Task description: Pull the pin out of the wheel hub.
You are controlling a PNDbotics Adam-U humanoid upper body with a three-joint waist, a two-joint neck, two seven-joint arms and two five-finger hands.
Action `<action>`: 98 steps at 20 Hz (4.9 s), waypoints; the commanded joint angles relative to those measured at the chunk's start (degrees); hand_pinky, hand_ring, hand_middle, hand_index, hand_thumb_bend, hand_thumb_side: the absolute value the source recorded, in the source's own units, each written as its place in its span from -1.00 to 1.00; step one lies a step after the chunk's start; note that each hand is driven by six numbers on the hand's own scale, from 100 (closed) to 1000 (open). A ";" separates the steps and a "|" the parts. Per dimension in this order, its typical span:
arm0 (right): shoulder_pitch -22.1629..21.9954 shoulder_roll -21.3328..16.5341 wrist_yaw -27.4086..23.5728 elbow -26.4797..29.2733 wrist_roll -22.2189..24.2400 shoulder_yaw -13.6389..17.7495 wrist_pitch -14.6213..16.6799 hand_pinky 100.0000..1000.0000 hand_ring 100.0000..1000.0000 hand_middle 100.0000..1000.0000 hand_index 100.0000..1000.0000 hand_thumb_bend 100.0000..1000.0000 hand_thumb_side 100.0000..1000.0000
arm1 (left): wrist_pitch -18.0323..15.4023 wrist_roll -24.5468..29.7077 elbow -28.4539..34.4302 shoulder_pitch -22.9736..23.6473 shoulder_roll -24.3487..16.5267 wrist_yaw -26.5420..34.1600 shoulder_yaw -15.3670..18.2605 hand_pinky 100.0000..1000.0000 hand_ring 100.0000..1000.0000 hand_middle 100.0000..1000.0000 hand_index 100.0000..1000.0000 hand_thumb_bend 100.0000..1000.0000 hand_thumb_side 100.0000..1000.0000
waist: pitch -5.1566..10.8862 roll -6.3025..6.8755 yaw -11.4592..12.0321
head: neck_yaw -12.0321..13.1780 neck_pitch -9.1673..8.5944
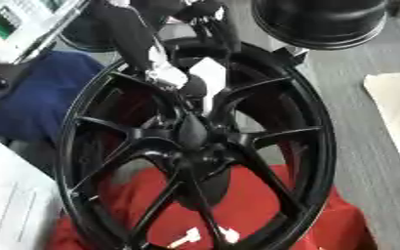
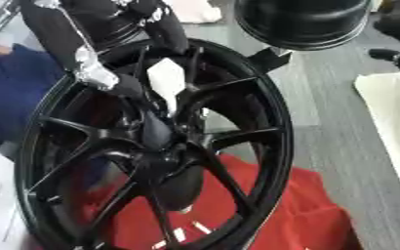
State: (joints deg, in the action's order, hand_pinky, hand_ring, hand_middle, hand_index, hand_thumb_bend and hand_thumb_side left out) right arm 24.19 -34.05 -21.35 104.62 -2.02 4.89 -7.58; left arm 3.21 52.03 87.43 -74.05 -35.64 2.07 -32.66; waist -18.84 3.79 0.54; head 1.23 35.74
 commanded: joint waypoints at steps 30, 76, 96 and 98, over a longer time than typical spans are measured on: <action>0.83 -0.33 -0.47 1.31 0.38 0.24 -0.35 0.56 0.90 0.45 0.42 -1.00 0.38 | -4.89 -0.06 -6.02 0.64 0.97 -9.35 3.18 0.74 0.74 0.62 0.65 -0.68 -0.85 | -0.62 -0.59 -0.94 | 1.81 -1.34; 1.54 0.50 -0.29 1.43 0.57 0.34 -0.84 0.56 0.90 0.45 0.42 -1.00 0.41 | -6.03 -0.06 -11.05 0.18 4.28 -10.70 4.74 0.67 0.68 0.50 0.66 -0.82 -0.97 | -3.09 -0.31 -1.98 | 3.54 -3.34; 1.32 0.64 -0.33 1.31 0.07 0.49 -1.12 0.56 0.90 0.45 0.42 -1.00 0.42 | -6.33 -0.06 -10.85 -0.04 4.48 -7.98 5.32 0.33 -0.03 -0.65 -0.51 -0.96 -1.00 | -2.99 -0.23 -1.92 | 3.75 -2.45; 1.23 0.61 -0.35 1.29 0.01 0.53 -1.13 0.56 0.90 0.45 0.42 -1.00 0.42 | -6.18 -0.06 -10.70 -0.15 4.34 -7.27 5.85 0.30 -0.07 -0.69 -0.60 -0.88 -1.00 | -2.89 -0.23 -1.82 | 3.67 -2.29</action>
State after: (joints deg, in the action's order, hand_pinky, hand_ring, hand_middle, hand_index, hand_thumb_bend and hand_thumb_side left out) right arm 25.11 -32.47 -21.56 104.91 -1.85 4.91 -8.80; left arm -2.84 52.02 75.91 -72.67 -30.62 -5.94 -28.09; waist -23.04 3.75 -1.30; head 4.93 33.24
